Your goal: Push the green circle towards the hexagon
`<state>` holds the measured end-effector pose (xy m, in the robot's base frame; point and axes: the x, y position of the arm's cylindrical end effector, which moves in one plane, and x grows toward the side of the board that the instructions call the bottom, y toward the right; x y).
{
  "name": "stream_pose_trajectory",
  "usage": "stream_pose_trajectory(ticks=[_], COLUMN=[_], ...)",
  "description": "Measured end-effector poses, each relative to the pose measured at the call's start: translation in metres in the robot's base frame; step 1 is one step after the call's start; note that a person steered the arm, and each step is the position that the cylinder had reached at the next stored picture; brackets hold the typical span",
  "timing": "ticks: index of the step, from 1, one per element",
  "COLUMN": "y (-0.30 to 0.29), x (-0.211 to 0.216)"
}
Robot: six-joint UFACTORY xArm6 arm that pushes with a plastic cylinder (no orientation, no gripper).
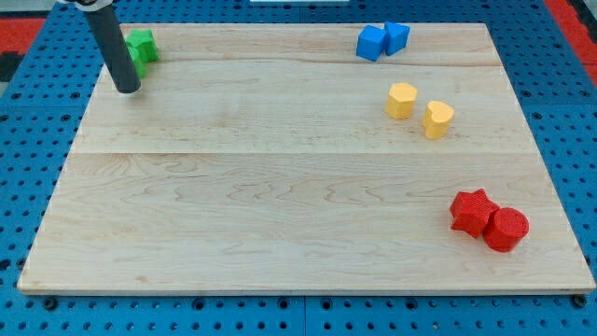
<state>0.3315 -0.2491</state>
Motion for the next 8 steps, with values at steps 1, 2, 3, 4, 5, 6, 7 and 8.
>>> stream_pose_trajectory(ticks=[1, 2, 3, 4, 5, 6, 7, 8], y=[-0.043, -0.044, -0.037, 0.033, 0.039, 0.041, 0.08, 0.118], x=[-0.004, -0.024, -0.034, -0.036, -0.057, -0.07, -0.07, -0.075])
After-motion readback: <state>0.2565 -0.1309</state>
